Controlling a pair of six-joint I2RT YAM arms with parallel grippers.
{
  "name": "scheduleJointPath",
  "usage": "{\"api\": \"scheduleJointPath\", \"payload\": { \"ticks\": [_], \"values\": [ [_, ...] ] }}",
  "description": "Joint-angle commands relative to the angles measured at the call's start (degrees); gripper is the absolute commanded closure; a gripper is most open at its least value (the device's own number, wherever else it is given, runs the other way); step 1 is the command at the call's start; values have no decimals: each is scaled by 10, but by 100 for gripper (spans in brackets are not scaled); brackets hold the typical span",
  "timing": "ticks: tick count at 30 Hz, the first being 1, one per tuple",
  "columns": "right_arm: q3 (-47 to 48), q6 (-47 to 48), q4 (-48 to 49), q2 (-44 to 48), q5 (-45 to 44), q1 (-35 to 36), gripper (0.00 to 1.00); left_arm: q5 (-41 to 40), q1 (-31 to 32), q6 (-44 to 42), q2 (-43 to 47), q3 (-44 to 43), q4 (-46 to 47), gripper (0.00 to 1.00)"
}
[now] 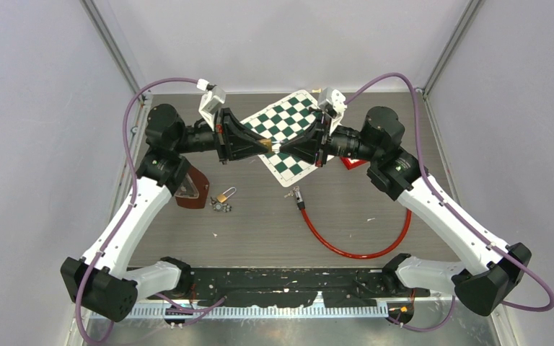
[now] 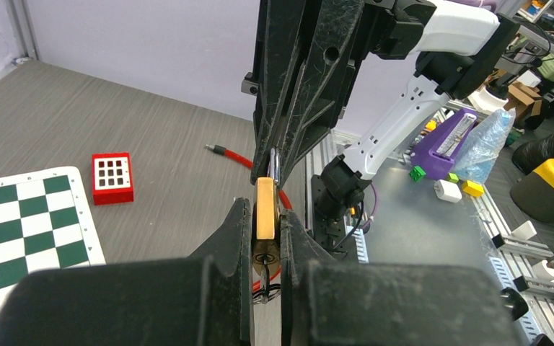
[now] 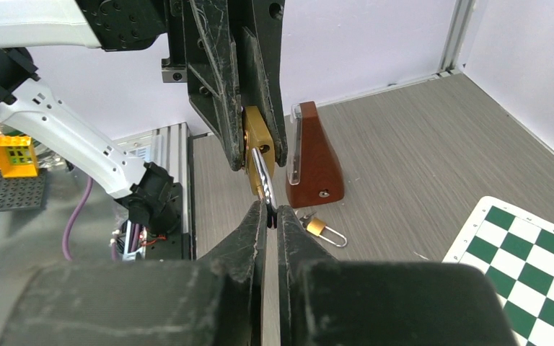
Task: Lock with the key
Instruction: Lock the lock.
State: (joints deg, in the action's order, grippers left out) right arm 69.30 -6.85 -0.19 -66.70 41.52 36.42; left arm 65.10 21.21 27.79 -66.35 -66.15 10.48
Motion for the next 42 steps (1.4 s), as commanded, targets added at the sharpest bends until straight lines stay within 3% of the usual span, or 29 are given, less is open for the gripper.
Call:
{"api": "scheduleJointPath", "payload": {
  "ticks": [1,9,17,25,27,30,35,42],
  "values": [
    [31,12,-5,-37,-1,54,95,-2,22,14,-4,0,71,100],
    [61,-69,23,-84,29,55,95,2,25,8,8,32,117,100],
    [79,-77,8,-89,33,56,95,-28,25,-11,17,40,117,100],
    [99,-107,13,-87,49,57,95,-30,26,-7,29,72,196,100],
    [92,-106,19,-80,51,59,95,-37,25,-11,28,66,181,100],
    [75,-42,12,-59,22,81,95,-47,25,-23,20,45,136,100],
    [93,78,-80,-61,6,119,95,-59,30,-44,6,28,93,100],
    [124,164,-155,-86,2,151,95,-59,41,-43,-9,23,88,100]
  ]
}}
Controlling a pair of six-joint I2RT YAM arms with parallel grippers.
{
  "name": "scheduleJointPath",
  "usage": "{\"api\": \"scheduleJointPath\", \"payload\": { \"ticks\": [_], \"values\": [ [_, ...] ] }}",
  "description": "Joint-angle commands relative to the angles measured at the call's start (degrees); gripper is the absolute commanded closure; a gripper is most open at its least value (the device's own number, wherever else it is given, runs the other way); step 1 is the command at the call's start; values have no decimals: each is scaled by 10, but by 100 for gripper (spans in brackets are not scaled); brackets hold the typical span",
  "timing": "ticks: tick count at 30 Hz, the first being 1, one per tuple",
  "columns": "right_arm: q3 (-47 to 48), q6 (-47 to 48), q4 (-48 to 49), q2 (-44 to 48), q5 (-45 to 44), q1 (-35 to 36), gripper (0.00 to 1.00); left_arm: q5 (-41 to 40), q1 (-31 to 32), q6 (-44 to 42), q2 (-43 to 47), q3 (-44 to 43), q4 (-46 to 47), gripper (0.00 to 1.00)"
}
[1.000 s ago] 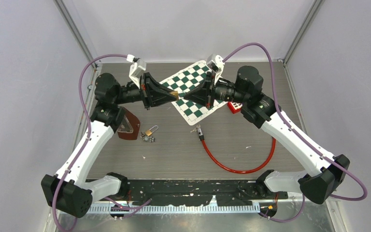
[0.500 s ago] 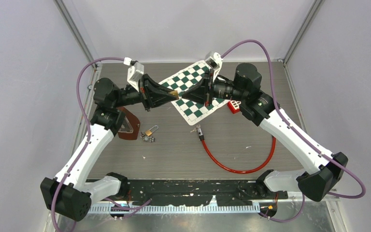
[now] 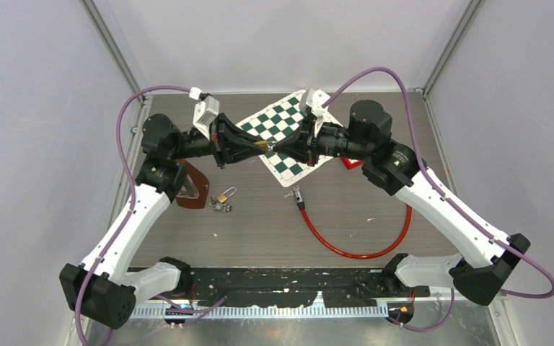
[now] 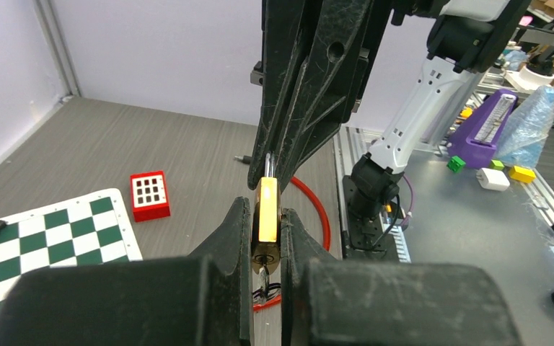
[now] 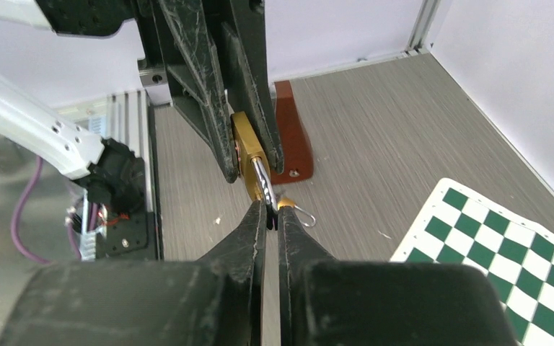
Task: Lock with the key
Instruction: Lock the lock.
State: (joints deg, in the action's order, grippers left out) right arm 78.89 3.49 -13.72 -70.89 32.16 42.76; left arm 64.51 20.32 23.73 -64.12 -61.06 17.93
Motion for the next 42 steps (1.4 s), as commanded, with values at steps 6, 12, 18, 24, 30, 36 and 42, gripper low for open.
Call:
{"api": "scheduleJointPath", "payload": {
  "ticks": [6,12,18,24,30,36,42],
  "values": [
    [64,109,-76,-76,71,120,95,-47,71,-4,-45,-34,10,100],
    [62,110,-82,-74,41,123,95,-58,75,-12,-40,-25,1,100],
    [48,88,-80,-34,-38,100,95,-92,63,-29,-23,-18,-33,100],
    [-3,8,-31,41,25,-7,39,-117,18,64,-8,8,41,100],
    [-94,-123,152,105,38,-64,13,-149,14,173,-11,-19,69,100],
    [-119,-300,309,86,10,-71,14,-208,14,260,-2,-14,89,100],
    [-127,-498,357,42,-163,-71,19,-274,14,388,-10,0,127,100]
  ]
}}
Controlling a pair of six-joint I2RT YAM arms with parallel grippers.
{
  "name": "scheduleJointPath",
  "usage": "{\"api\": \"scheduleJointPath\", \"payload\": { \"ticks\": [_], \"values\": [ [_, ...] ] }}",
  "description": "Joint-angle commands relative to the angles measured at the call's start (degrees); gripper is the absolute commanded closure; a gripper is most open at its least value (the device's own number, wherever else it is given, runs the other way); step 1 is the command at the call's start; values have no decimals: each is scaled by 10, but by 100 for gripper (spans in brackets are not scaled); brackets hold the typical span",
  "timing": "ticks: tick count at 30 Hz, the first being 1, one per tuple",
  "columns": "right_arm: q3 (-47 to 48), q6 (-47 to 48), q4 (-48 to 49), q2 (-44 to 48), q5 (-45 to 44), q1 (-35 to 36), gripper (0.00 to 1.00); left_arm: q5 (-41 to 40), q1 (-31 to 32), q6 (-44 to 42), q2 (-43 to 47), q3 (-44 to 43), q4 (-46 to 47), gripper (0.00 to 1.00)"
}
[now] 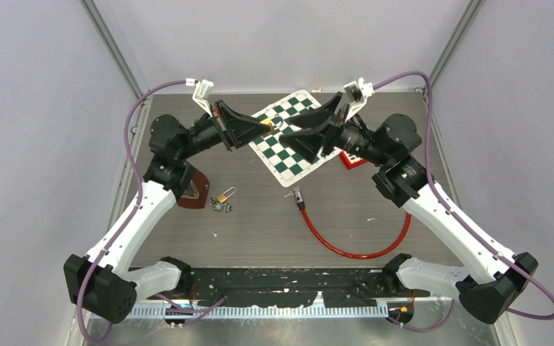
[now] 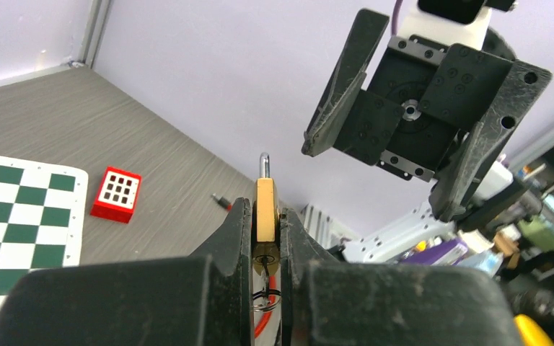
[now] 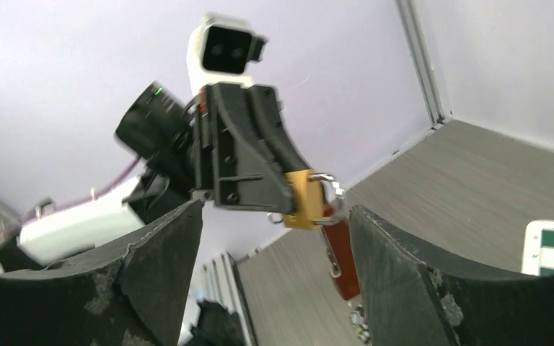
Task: Lock with the key
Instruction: Lock the lock.
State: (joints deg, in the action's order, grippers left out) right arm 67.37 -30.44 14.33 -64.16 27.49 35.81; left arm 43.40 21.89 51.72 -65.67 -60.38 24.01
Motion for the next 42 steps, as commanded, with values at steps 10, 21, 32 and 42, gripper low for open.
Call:
{"api": "scheduleJointPath", "payload": {
  "ticks": [10,21,32,42],
  "values": [
    [44,-191,38,-94,-77,-16,36,-71,-2,199,-19,1,104,100],
    [41,-220,75,-105,-48,-23,68,-67,-2,203,-21,5,106,100],
    [54,-228,99,-122,-25,-23,83,-47,-1,202,-24,4,99,96],
    [39,-192,95,-86,-53,-39,95,-25,-3,136,-4,10,43,47]
  ]
}}
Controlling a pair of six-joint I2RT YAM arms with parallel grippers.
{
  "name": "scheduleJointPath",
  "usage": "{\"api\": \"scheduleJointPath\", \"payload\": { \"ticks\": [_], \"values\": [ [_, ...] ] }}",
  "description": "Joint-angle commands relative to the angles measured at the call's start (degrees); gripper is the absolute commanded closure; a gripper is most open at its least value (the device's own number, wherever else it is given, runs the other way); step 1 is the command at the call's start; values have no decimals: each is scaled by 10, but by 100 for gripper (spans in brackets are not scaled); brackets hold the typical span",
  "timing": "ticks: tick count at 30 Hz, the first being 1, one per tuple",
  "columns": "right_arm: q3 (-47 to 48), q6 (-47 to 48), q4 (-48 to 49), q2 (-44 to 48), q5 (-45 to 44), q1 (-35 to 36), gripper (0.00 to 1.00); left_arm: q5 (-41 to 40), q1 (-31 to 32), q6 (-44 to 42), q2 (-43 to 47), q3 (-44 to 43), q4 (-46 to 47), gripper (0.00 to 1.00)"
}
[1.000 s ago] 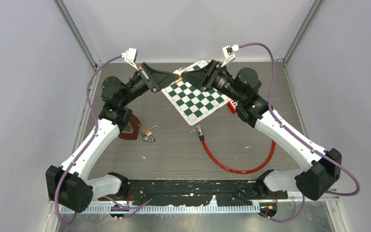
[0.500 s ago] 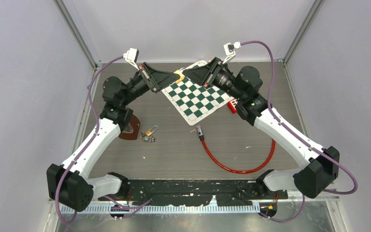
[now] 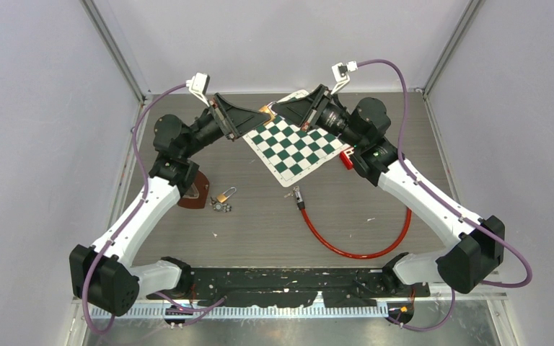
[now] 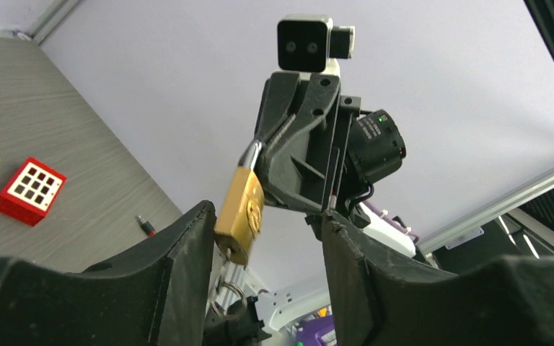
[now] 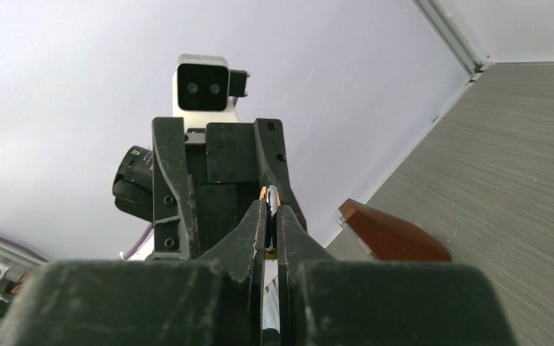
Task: Lock with the key
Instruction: Lock the lock.
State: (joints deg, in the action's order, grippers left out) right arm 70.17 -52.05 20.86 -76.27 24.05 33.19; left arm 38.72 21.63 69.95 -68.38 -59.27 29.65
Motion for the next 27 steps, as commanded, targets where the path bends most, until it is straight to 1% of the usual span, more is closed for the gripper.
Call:
{"api": "scheduleJointPath", "payload": {
  "ticks": [1,2,5,9,11,15,17,23,25,27],
  "values": [
    [10,30,35,39,-13,-19,95,26,-3,-72,26,0,-30,51],
    [10,33,39,44,-9,-21,95,29,-3,-92,30,0,-47,53],
    [9,39,50,49,19,-28,95,32,-6,-146,43,6,-86,53],
    [0,31,65,49,40,-29,95,40,-6,-181,45,-5,-95,52],
    [-1,28,66,48,47,-29,95,37,-6,-197,43,-11,-97,50],
    [-1,28,64,48,55,-29,95,14,-6,-236,41,-18,-99,40],
    [-1,26,62,48,59,-29,95,14,-6,-255,36,-27,-99,38],
    [0,21,65,42,69,-28,95,35,-6,-256,25,-36,-76,38],
    [2,20,66,41,71,-29,95,41,-5,-251,24,-31,-69,39],
    [4,21,66,38,73,-29,95,47,-5,-247,23,-27,-59,43]
  ]
}}
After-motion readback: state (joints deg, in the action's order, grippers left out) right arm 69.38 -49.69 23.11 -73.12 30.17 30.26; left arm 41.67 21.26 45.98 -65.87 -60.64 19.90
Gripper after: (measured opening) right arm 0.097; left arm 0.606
